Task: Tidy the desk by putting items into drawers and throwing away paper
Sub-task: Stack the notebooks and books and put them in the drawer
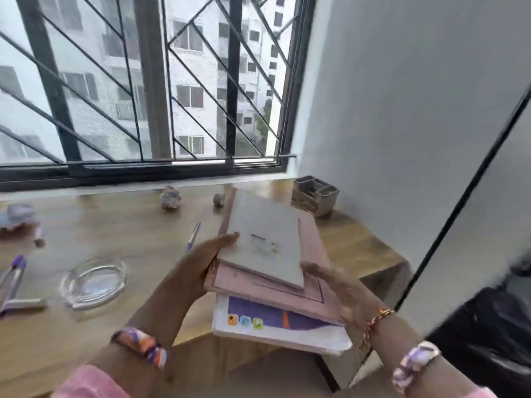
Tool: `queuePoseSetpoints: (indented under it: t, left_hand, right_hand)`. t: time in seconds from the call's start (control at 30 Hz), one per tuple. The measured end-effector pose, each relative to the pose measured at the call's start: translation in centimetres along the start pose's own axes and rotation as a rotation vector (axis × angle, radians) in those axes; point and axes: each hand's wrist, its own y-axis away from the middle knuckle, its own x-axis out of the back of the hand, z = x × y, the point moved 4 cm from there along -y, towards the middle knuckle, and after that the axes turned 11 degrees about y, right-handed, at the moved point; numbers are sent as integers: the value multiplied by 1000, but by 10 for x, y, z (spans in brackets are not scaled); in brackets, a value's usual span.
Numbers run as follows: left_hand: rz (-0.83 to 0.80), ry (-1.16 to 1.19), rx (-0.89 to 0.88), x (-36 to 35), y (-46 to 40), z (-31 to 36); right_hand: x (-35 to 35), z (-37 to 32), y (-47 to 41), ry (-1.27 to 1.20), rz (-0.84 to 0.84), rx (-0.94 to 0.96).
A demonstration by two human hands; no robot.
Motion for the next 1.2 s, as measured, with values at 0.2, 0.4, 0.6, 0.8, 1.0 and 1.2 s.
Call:
queuePoseSetpoints:
  t: [0.2,0.4,0.6,0.8,1.0,1.2]
  left_hand:
    - [70,-37,61,5,-30,-49]
    - [260,-376,14,17,-63,-60]
    - [408,-560,-166,7,-104,-42]
    - [448,-542,-250,25,-123,-40]
    - [447,-347,-251,21,-126,-50]
    - [513,-599,-334,17,-122,-60]
  right_hand:
    - [27,29,-26,97,-13,-84]
    - [37,18,-67,330,-147,0]
    - [42,-6,-101,396,-267,102]
    - [48,-1,-128,354,-329,179]
    - [55,6,-142,383,-330,237]
    - [67,17,-145,392,-308,288]
